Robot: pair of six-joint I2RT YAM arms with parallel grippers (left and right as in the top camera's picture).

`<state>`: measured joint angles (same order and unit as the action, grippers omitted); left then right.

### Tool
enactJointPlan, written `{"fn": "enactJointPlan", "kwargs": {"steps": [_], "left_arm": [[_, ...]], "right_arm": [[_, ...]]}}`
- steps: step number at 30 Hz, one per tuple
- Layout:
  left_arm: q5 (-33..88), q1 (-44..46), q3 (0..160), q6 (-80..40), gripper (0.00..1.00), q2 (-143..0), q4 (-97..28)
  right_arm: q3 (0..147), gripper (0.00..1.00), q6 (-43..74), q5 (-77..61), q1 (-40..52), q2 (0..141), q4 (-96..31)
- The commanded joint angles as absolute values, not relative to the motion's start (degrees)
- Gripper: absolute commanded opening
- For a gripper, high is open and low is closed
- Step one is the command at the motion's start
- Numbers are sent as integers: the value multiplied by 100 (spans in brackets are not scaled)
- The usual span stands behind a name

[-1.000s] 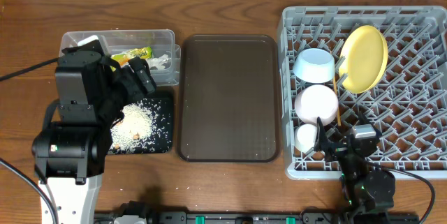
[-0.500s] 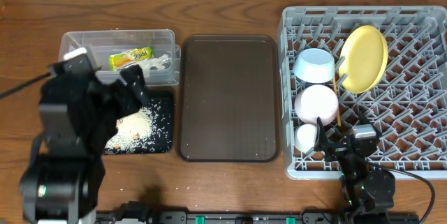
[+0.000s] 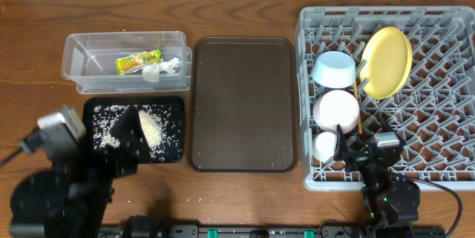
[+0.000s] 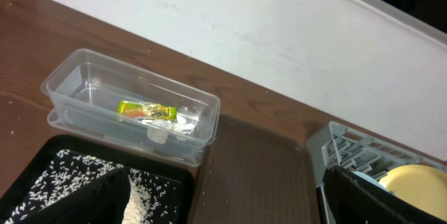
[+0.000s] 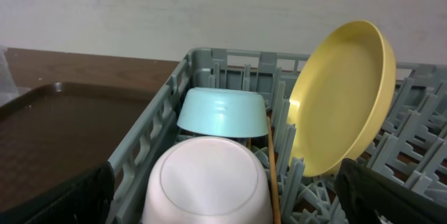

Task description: Sort waste into correct bins and load items into the dishwasher rack

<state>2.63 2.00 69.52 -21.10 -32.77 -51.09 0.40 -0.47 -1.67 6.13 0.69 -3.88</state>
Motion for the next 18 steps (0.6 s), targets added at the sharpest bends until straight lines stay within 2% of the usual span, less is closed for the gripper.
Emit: {"fn": "enactJointPlan", "kwargs": {"steps": [1, 10, 18], "left_arm": [[252, 178, 6545, -2058, 91, -2814, -5127], [235, 178, 4803, -2060, 91, -1697, -4836], [237, 178, 3116, -2062, 91, -888, -3151]], "right_arm": [[32, 99, 14, -132, 532, 38, -414], [32, 99, 14, -132, 532, 38, -414], [32, 99, 14, -130, 532, 38, -414]]}}
